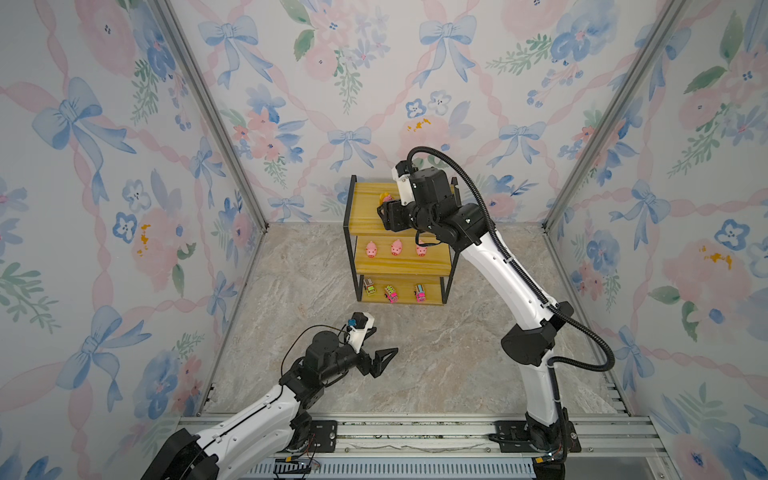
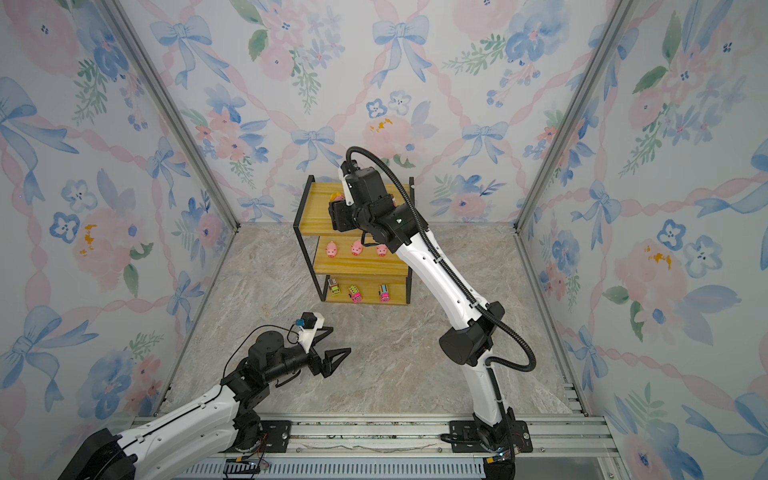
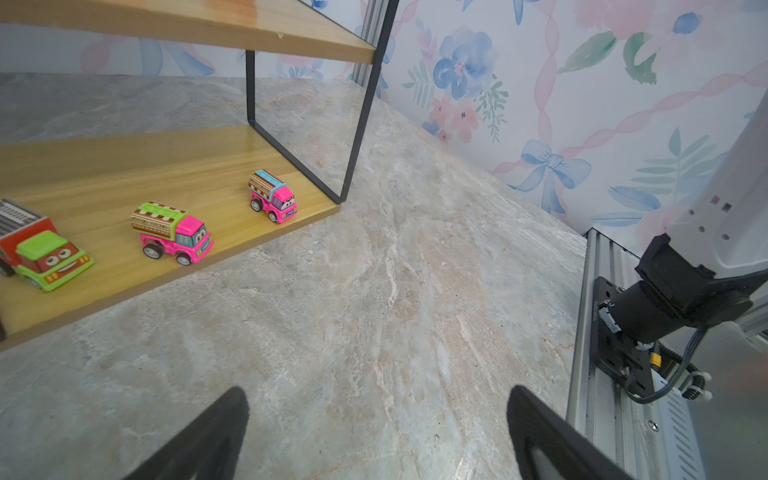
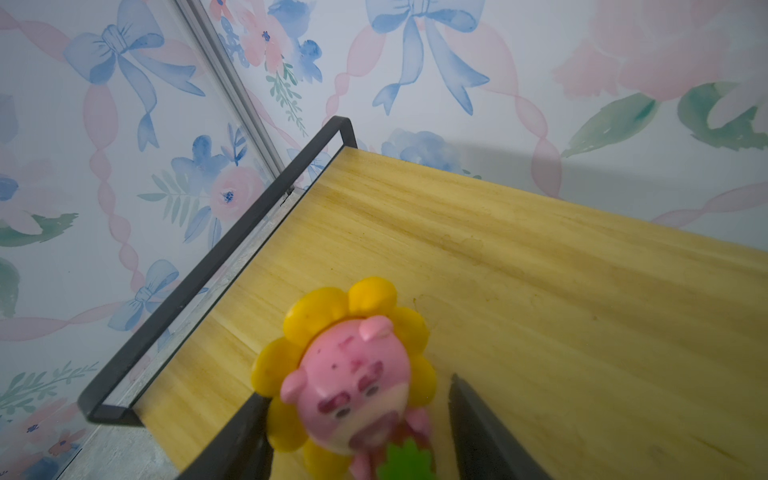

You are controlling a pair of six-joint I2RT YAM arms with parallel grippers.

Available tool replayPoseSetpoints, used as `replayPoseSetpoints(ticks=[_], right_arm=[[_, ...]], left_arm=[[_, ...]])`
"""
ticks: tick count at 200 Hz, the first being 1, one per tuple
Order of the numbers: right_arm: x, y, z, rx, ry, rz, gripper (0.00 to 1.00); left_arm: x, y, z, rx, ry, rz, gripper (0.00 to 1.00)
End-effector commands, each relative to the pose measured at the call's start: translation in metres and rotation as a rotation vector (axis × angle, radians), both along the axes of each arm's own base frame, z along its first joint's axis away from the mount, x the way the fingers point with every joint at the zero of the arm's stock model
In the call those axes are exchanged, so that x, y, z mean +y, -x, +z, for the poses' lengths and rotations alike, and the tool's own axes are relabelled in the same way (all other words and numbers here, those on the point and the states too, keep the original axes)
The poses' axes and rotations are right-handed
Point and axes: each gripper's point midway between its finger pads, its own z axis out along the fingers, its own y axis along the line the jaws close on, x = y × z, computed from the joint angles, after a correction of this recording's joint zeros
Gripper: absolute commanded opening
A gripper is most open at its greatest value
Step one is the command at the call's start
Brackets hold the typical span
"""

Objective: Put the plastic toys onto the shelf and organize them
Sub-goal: 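Lower the sunflower figure beside the strawberry figure and open the right gripper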

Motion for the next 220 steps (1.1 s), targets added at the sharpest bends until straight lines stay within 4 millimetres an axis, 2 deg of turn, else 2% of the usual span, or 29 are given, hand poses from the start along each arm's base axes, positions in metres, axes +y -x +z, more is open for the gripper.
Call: replayPoseSetpoints(ticks=[1, 119, 220], right_arm=[[-0.001, -0.006, -0.009, 0.011, 0.008, -0.014, 0.67], [0.001, 0.017, -0.006, 0.03, 0.021, 0.019, 0.69], [0.001, 0.03, 0.01, -0.002, 0.013, 0.04, 0.69]], left_arm=[[0.001, 0.002, 0.0, -0.007, -0.004, -0.008, 0.98], [0.001, 0.002, 0.0, -0.004, 0.002, -0.011, 0.98], [0.001, 0.002, 0.001, -0.001, 0.006, -0.01, 0.98]])
